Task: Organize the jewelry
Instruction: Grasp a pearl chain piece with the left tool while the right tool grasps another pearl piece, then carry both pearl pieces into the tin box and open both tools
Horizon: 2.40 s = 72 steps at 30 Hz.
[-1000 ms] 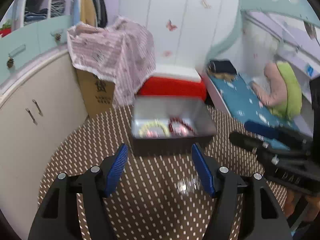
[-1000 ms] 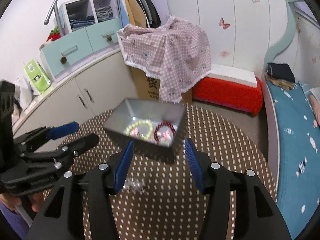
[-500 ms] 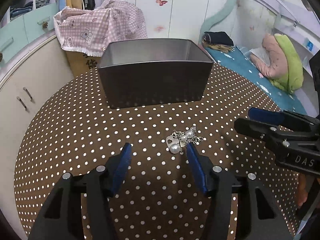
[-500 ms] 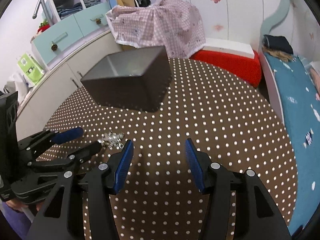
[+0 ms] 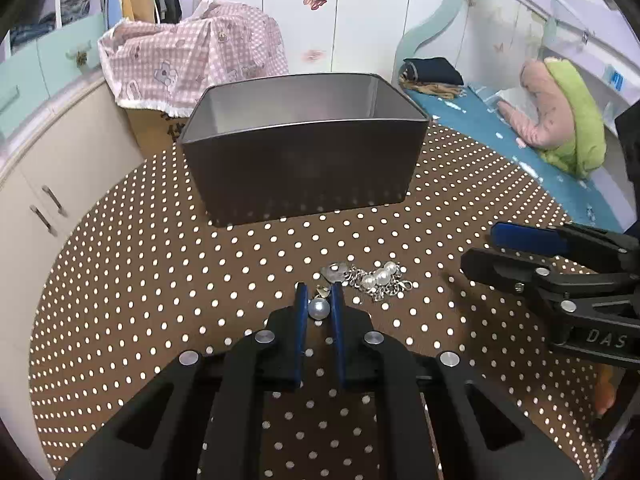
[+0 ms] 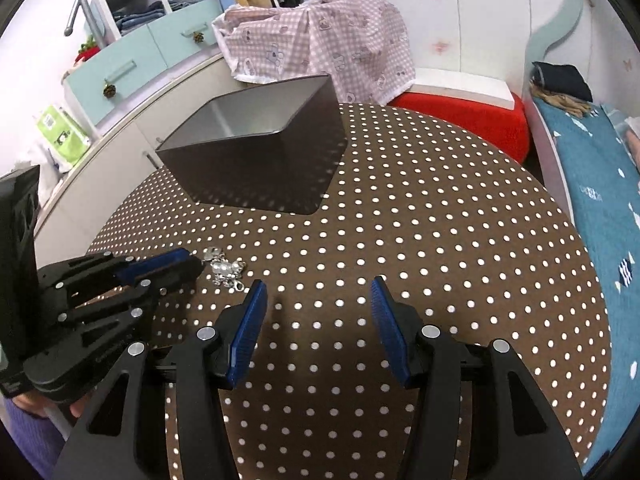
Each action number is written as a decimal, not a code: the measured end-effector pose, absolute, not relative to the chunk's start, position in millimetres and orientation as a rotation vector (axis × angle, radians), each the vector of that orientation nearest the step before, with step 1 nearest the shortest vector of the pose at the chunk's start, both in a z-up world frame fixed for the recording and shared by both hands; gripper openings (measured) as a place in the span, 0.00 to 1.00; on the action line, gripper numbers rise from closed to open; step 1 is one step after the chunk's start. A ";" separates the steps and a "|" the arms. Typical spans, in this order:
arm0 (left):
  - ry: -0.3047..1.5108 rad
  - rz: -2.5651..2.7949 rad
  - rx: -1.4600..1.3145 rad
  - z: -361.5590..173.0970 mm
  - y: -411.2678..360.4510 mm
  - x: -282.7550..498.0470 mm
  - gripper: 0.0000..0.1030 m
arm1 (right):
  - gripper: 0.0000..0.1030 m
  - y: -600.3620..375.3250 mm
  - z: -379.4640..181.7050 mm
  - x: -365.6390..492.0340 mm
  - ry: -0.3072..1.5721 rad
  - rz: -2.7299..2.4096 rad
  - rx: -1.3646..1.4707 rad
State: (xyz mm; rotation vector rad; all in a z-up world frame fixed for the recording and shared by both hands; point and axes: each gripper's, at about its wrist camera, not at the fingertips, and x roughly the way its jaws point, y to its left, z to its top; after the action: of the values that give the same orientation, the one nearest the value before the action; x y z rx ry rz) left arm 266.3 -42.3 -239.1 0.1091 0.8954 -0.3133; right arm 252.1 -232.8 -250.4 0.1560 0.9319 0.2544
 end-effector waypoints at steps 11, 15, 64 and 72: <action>0.904 -0.314 0.044 -239.1 -9.8 257.0 0.09 | 0.51 -182.0 -251.3 262.1 0.941 0.315 0.012; 0.899 -0.312 0.032 -237.3 1.2 253.8 0.09 | 0.51 -164.0 -253.1 270.3 0.940 0.319 -0.048; 0.837 -0.413 -0.036 -145.7 -19.9 359.7 0.09 | 0.25 -192.4 -113.1 338.4 0.719 0.309 0.020; 0.898 -0.392 -0.048 -171.0 -19.6 377.1 0.09 | 0.25 -188.3 -135.1 354.8 0.758 0.313 0.024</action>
State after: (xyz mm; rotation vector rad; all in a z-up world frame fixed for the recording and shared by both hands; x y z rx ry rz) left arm 377.1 -19.6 -171.0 -0.0482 0.8979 -0.3919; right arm 354.8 -188.3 -135.1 0.0243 0.7583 0.3131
